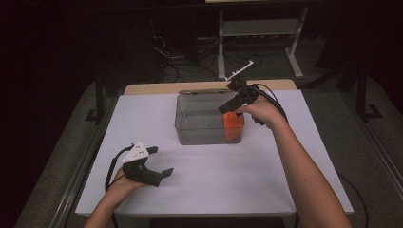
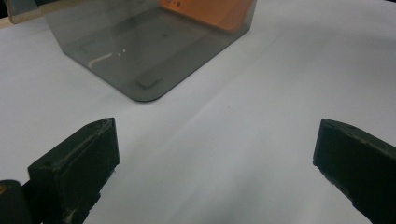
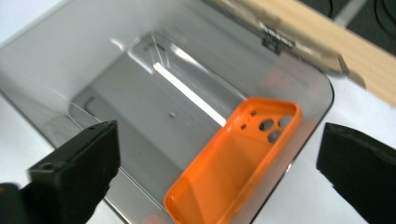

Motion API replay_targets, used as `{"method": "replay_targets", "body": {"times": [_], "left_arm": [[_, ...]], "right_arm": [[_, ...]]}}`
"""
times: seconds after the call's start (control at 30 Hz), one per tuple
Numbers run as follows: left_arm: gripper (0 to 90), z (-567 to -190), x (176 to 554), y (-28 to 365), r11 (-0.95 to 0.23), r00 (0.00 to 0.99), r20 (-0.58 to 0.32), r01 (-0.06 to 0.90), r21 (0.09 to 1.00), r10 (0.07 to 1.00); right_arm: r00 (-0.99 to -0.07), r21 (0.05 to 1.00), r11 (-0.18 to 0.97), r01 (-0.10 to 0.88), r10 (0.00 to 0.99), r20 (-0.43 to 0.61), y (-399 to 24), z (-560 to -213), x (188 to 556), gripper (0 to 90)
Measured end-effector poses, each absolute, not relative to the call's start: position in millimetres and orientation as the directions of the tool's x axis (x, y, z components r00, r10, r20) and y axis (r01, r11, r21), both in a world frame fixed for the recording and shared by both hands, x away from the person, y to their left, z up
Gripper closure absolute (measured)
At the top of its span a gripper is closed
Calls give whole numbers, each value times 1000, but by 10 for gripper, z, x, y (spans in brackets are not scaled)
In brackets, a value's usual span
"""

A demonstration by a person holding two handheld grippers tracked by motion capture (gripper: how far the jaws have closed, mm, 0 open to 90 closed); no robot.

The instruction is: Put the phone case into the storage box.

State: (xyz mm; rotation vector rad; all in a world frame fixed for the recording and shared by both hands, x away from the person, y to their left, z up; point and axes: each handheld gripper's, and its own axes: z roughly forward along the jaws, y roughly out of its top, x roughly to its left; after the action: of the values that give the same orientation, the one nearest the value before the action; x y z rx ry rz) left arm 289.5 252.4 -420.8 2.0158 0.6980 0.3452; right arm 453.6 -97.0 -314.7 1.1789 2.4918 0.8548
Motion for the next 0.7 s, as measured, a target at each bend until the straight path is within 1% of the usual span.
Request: {"method": "replay_targets", "body": {"times": [0.1,0.7], "left_arm": [[0,-4212,2898,2519,-397,798,-30,332,856,601],[0,-4224,2893,2505,-413,794,-21,338,845,607]], "right_arm": [[-658,644,500,578,753,6,-1018,-3146,4466,0],[-712,752,464,468,702,9,-1345,-3278,4069,0]]}}
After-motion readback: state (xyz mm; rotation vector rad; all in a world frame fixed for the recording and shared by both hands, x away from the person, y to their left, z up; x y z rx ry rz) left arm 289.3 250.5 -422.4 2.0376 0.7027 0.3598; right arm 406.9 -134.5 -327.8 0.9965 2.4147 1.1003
